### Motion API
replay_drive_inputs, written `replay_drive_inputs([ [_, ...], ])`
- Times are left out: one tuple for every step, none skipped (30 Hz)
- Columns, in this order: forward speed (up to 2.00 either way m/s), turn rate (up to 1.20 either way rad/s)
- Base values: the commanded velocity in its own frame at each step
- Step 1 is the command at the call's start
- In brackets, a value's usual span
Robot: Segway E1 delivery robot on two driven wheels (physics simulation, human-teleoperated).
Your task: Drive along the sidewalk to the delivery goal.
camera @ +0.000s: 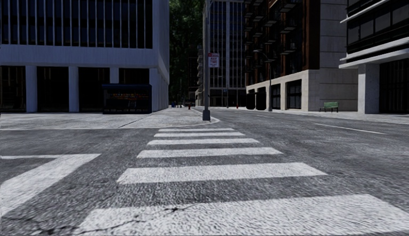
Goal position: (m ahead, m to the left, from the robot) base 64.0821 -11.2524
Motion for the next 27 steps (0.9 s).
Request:
replay_drive_inputs([
  [1.39,0.16],
  [1.39,0.18],
  [1.39,0.19],
  [1.39,0.23],
  [1.39,0.23],
  [1.39,0.30],
  [1.39,0.34],
  [1.39,0.35],
  [1.39,0.36],
  [1.39,0.36],
  [1.39,0.36],
  [1.39,0.36],
  [1.39,0.36],
  [1.39,0.37],
  [1.40,0.37],
  [1.40,0.37],
  [1.40,0.37],
  [1.40,0.37],
  [1.43,0.32],
  [1.43,0.32],
  [1.46,0.00],
  [1.46,0.00],
  [1.47,0.00],
  [2.00,0.00],
  [2.00,0.00],
  [2.00,0.00],
  [2.00,0.00],
])
